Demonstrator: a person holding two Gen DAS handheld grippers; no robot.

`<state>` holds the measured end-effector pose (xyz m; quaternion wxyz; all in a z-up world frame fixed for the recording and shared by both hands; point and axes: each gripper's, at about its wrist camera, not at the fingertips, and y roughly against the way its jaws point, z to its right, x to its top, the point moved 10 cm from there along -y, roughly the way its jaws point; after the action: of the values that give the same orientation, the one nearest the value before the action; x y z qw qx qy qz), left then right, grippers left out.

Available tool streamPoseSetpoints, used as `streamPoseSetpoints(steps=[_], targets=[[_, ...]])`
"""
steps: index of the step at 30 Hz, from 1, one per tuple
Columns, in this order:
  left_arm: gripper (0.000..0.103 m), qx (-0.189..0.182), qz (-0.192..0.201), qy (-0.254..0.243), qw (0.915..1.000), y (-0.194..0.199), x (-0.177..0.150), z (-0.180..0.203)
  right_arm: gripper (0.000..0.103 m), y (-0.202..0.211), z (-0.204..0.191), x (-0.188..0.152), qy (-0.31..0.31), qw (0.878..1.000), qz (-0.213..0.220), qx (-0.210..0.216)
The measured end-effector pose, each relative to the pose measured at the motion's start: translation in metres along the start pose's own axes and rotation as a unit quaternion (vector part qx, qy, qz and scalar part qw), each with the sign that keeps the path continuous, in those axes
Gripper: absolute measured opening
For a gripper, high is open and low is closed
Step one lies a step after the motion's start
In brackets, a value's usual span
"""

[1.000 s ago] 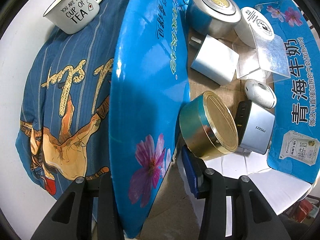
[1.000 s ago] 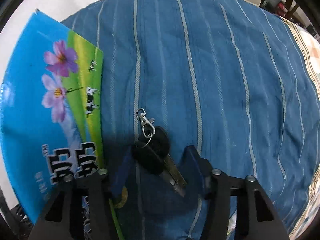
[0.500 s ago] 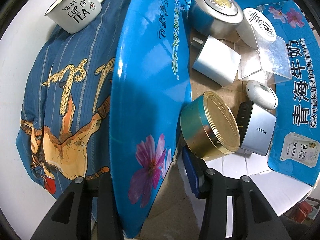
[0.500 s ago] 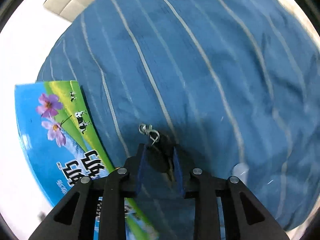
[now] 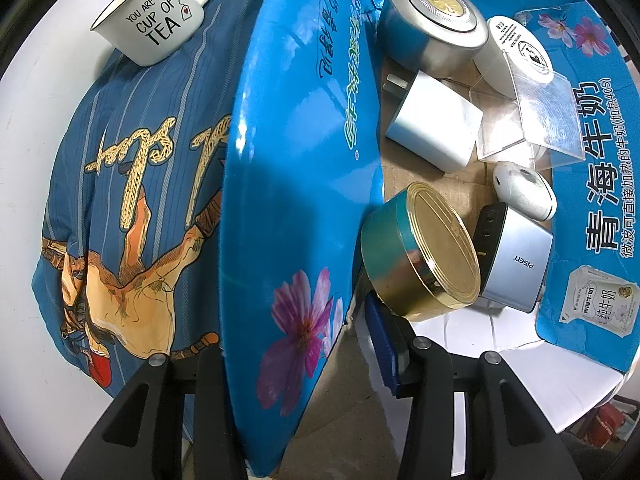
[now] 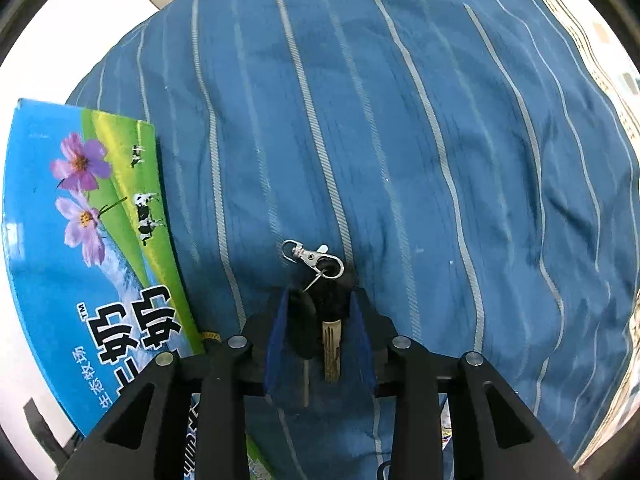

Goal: Organize rigid objects
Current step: 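Grasp the black car key with the right tool, then carry the car key into the box beside the power bank and release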

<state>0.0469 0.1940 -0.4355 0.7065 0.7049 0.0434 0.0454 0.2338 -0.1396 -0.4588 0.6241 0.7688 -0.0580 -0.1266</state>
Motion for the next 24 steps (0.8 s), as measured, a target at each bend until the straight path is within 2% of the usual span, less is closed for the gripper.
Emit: streamPoseSetpoints(steps=[5,12,17,24], targets=[[0.042,0.001,0.002,-0.001,1.0000,0.001,-0.001,0.000,0.039,0.011,0.025,0.004,-0.033,0.999,-0.010,0.037],[0.042,0.002,0.001,-0.006,1.0000,0.001,-0.001,0.003,0.039,0.001,0.021,0.000,-0.004,1.000,-0.015,0.004],[0.042,0.003,0.001,-0.007,1.0000,0.002,0.000,0.006,0.040,0.002,0.019,-0.004,-0.023,0.999,-0.020,0.024],[0.042,0.003,0.000,-0.005,1.0000,0.002,0.000,0.005,0.039,-0.013,0.013,-0.009,-0.023,1.000,-0.008,0.010]])
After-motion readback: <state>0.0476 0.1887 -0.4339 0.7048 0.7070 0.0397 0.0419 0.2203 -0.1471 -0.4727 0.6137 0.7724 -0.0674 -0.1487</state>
